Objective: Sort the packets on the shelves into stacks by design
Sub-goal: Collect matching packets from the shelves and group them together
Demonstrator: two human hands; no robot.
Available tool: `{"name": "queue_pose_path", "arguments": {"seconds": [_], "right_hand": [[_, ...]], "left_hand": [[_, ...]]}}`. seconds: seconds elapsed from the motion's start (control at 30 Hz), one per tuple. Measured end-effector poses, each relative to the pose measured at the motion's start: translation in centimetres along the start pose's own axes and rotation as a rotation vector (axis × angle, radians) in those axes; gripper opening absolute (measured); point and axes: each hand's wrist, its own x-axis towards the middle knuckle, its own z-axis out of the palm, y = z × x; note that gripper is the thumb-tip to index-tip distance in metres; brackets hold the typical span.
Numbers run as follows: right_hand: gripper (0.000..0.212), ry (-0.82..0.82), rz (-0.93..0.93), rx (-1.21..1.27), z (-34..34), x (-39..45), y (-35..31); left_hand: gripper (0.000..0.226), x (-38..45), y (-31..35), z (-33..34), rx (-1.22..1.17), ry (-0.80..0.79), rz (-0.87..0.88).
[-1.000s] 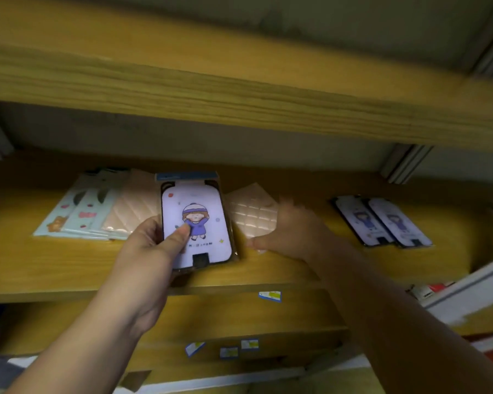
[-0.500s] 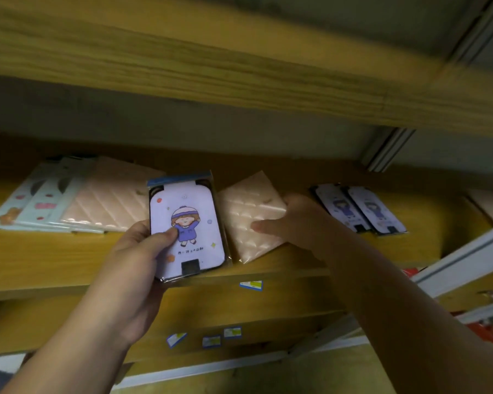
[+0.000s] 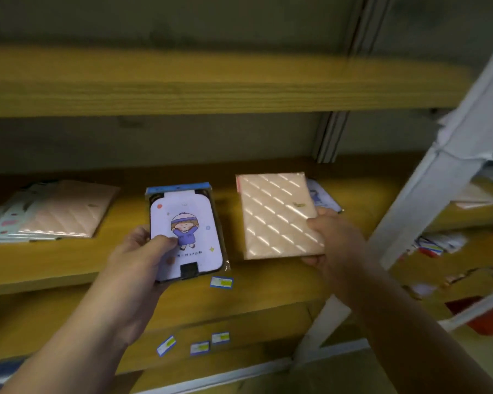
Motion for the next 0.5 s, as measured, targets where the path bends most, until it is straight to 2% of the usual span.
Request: {"name": "queue_pose_path", "arguments": {"seconds": [0.1, 0.2, 0.3, 0.5], "right_hand": [[0.025, 0.036, -0.007, 0.014, -5.5, -2.1, 0.5], [0.023, -0.030, -0.106, 0.127, -11.3, -5.2, 2.0], [0.021, -0.083, -0.071, 0.117, -17.3, -7.3, 3.3], [0.026, -0.019, -0.024, 0.045, -28.8, -8.6, 4.3]], "left_hand": [[0.023, -3.0, -1.4, 4.9, 0.029, -0.037, 0.002], [0.024, -6.3, -2.8, 9.9, 0.021, -0.084, 0.000], [0.023, -9.7, -4.4, 14.8, -0.012, -0.125, -0.010], [0.020, -14.0, -7.4, 24.8, 0.021, -0.178, -0.017]]}}
